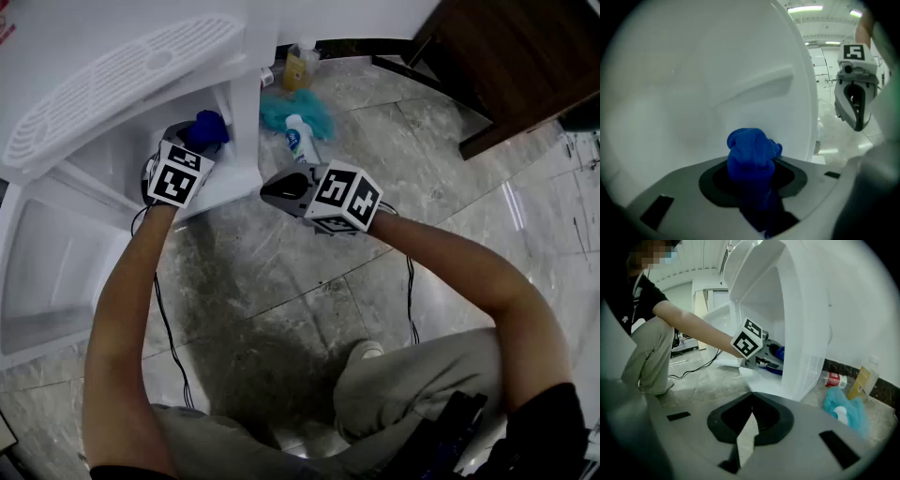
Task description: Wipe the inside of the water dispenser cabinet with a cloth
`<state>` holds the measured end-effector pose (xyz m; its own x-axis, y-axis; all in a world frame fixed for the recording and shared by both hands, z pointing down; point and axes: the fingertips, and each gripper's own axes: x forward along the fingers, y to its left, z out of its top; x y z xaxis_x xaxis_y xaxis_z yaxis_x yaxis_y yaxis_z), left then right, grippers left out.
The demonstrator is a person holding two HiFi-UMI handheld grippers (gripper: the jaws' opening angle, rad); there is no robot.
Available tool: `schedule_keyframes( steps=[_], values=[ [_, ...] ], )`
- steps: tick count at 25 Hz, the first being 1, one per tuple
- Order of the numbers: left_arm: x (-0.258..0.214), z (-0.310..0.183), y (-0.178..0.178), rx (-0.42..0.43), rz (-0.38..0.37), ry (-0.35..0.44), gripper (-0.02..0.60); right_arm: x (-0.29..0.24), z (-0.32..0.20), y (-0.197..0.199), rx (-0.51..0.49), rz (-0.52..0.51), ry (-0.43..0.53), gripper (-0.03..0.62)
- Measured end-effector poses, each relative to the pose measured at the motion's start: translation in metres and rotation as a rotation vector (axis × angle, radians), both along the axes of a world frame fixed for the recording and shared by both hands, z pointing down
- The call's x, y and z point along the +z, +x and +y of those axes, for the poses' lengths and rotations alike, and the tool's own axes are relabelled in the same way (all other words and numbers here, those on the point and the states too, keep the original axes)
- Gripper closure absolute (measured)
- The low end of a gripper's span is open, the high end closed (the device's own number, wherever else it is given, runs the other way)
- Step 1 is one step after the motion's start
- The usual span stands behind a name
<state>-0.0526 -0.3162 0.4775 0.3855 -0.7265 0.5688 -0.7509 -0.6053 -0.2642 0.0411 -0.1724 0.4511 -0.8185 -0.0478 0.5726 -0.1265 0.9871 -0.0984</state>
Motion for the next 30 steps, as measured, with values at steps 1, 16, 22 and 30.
schedule_keyframes(
  steps=[1,16,22,30],
  values=[
    [0.004,-0.003,0.003,-0.002,-0.023,0.006,0.416,0.002,0.0,0.004,0.002,0.0,-0.004,0.595],
    [0.007,-0.042,-0.011,-0.057,-0.049,-0.013,0.417,0.006,0.007,0.028,0.006,-0.014,-0.038,0.595],
    [0.012,-0.024,0.001,0.033,-0.103,0.01,0.416,0.004,0.007,0.01,-0.016,-0.019,-0.034,0.595],
    [0.012,-0.051,-0.014,-0.022,-0.087,-0.004,0.416,0.004,0.019,0.014,-0.023,-0.024,-0.078,0.595]
  ],
)
